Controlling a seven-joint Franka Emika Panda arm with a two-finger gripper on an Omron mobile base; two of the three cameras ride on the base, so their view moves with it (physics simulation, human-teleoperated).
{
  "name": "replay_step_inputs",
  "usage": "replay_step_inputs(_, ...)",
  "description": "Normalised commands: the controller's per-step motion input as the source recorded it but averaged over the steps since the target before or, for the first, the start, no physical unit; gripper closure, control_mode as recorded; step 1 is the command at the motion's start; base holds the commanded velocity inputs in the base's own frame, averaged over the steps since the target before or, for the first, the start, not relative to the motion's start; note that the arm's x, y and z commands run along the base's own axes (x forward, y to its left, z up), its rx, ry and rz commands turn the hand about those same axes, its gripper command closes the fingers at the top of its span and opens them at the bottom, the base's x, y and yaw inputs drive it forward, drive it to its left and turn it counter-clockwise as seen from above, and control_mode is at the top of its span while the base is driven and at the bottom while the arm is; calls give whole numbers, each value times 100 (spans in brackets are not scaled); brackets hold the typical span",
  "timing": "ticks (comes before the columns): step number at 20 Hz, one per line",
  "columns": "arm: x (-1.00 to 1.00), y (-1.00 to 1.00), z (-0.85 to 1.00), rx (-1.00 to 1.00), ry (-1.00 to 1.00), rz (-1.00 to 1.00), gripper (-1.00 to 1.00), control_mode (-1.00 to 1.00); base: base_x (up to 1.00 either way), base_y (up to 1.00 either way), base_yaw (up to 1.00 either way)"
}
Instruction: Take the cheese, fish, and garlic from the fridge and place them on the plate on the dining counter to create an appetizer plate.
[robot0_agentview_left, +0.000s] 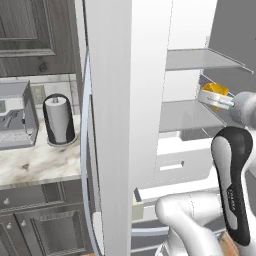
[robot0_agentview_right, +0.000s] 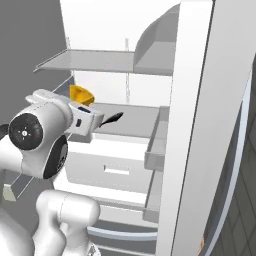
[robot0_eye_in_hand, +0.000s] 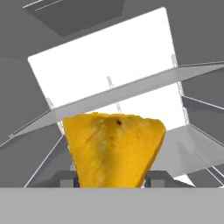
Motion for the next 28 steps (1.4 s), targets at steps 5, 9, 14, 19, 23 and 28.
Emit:
replay_step_inputs(5,-76,29,0,0,5,9,100,100,-18,10,1)
replay_step_inputs(9,0,0,0,0,0,0,100,100,-94,45,6)
replay_step_inputs(14,0,0,0,0,0,0,100,100,-99,40,1)
replay_step_inputs(19,0,0,0,0,0,0,100,100,-100,17,0)
replay_step_inputs(23,0,0,0,0,0,0,100,100,-100,16,0)
replay_step_inputs(28,0,0,0,0,0,0,100,100,-100,26,0)
